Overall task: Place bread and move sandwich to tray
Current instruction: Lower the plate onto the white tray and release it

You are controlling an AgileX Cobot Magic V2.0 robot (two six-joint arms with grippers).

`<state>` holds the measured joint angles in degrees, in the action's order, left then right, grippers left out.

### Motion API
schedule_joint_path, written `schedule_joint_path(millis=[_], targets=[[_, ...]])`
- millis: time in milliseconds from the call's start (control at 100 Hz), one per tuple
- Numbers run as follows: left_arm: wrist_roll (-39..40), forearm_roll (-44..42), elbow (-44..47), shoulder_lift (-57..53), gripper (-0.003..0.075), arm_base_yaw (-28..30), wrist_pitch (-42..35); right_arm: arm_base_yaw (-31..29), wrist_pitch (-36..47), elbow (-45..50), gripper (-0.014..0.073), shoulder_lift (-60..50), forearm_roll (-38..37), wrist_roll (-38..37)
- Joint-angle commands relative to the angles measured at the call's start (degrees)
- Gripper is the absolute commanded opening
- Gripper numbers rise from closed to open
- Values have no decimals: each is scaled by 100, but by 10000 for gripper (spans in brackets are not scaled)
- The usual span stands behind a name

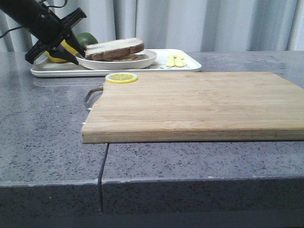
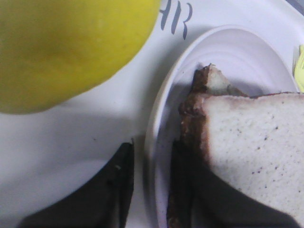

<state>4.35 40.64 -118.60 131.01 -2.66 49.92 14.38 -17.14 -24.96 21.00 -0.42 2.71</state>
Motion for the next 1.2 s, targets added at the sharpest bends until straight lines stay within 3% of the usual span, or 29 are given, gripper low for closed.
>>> schedule_joint_path(millis=[0, 610, 820, 1050, 1190], targets=[[4, 267, -220, -397, 249, -25, -207, -35, 477, -142, 314, 32, -52, 8], [4, 48, -220, -657, 252, 333, 528, -35, 477, -142, 314, 32, -52, 8], [-8, 427, -220, -1124, 252, 546, 521, -35, 516, -142, 314, 32, -52, 8], [-805, 497, -220, -1900, 252, 571, 691, -35, 650, -142, 314, 32, -52, 8], [-1003, 316, -139, -2468, 252, 402, 406, -35, 681, -142, 314, 32, -52, 8]])
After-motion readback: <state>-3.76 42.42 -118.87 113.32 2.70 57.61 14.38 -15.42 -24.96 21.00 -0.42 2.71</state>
